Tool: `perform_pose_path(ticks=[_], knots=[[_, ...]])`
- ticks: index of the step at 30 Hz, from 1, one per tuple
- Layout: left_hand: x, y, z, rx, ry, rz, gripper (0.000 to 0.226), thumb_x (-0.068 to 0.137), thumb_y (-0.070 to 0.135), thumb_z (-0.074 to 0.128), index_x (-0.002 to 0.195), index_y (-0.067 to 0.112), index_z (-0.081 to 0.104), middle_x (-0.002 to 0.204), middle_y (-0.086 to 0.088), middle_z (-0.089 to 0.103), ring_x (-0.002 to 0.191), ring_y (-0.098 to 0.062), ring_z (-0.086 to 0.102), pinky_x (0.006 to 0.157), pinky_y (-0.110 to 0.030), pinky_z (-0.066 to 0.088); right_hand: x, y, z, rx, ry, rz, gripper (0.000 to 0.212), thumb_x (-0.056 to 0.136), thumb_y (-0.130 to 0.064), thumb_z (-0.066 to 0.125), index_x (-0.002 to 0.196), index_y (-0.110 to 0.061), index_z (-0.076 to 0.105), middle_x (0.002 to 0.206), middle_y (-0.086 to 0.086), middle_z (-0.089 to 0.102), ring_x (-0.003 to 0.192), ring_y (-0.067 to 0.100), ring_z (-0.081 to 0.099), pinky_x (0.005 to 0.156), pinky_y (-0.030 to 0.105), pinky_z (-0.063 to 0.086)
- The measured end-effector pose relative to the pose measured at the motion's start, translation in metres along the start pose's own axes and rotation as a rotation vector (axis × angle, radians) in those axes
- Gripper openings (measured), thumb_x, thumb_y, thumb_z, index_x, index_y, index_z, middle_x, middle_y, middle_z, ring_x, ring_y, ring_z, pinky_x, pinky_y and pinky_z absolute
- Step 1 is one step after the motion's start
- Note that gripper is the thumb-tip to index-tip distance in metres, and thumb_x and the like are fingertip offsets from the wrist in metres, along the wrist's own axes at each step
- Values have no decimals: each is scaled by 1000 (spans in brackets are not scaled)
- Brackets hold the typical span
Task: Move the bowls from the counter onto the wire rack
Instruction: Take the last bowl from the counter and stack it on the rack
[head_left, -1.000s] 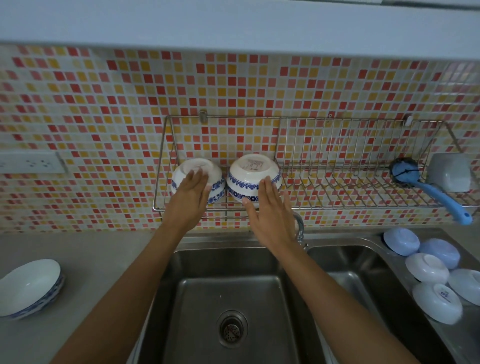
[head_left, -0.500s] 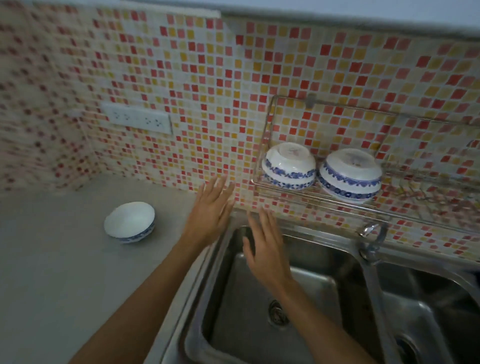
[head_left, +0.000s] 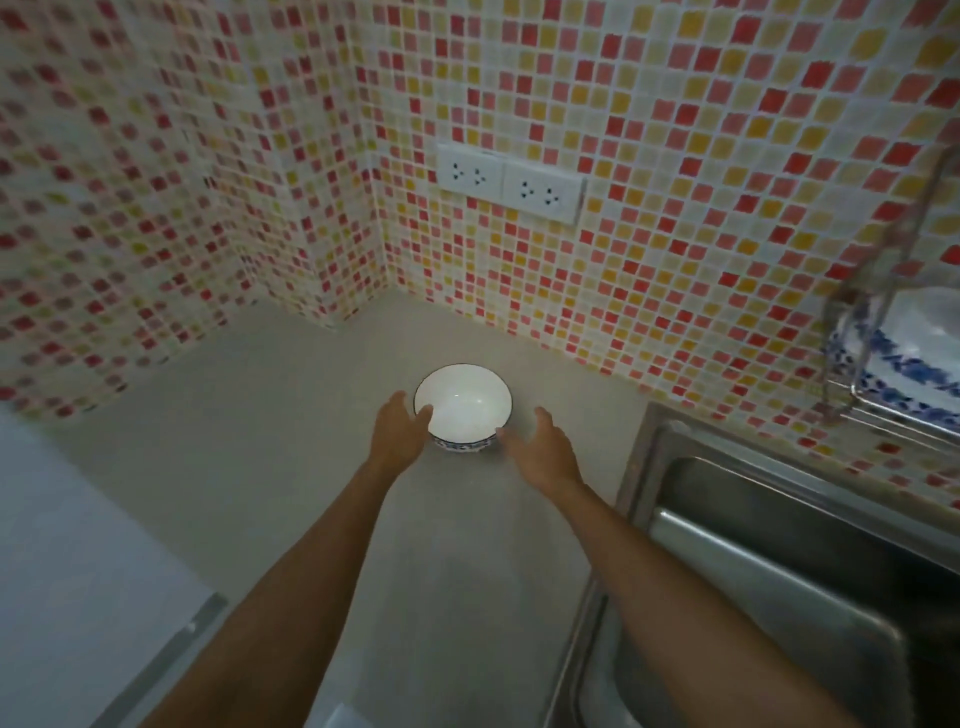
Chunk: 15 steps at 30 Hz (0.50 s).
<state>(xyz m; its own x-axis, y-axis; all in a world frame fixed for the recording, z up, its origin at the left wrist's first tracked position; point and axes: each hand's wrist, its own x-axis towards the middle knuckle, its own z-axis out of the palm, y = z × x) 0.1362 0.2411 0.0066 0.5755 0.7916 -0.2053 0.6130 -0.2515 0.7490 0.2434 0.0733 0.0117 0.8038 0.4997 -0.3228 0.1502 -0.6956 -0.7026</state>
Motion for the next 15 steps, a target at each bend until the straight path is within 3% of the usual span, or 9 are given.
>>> perform_pose_path(ticks=[5, 8, 9, 11, 13, 15], knots=[[24, -12, 12, -107, -77, -120, 64, 93, 33, 52, 143, 1, 28, 148, -21, 35, 135, -35, 36, 110, -40, 32, 24, -11, 25, 72, -40, 131, 80, 86, -55, 57, 146, -12, 25, 144, 20, 44, 129, 37, 44, 100, 40, 39], [34, -15, 21, -116, -85, -120, 57, 92, 30, 55, 136, -1, 38, 138, -22, 47, 126, -36, 46, 100, -38, 39, 33, -10, 36, 85, -46, 187, 79, 85, -56, 58, 144, -13, 29, 140, 20, 47, 124, 39, 49, 99, 40, 43], [37, -17, 25, -115, -89, -116, 52, 91, 27, 56, 132, -3, 43, 134, -23, 52, 121, -37, 50, 94, -35, 41, 35, -10, 39, 113, -49, 216, 77, 83, -56, 59, 142, -14, 32, 136, 19, 50, 118, 39, 55, 96, 43, 48], [41, -20, 30, -111, -86, -120, 43, 91, 19, 54, 126, -6, 48, 128, -25, 54, 117, -39, 52, 89, -34, 42, 39, -11, 44, 209, -74, 279, 63, 83, -48, 58, 134, -16, 39, 121, 18, 61, 93, 35, 67, 76, 43, 58], [41, -19, 34, -130, -85, -139, 38, 91, 10, 48, 125, -8, 47, 128, -27, 53, 117, -40, 51, 91, -37, 42, 39, -13, 46, 318, -121, 322, 45, 86, -32, 52, 126, -15, 45, 100, 17, 69, 67, 29, 68, 55, 34, 57], [39, -16, 38, -166, -94, -167, 38, 90, 6, 43, 127, -7, 44, 130, -27, 51, 119, -40, 49, 94, -38, 41, 39, -14, 45, 401, -134, 338, 38, 85, -22, 48, 122, -12, 48, 88, 16, 71, 58, 26, 66, 51, 30, 52]])
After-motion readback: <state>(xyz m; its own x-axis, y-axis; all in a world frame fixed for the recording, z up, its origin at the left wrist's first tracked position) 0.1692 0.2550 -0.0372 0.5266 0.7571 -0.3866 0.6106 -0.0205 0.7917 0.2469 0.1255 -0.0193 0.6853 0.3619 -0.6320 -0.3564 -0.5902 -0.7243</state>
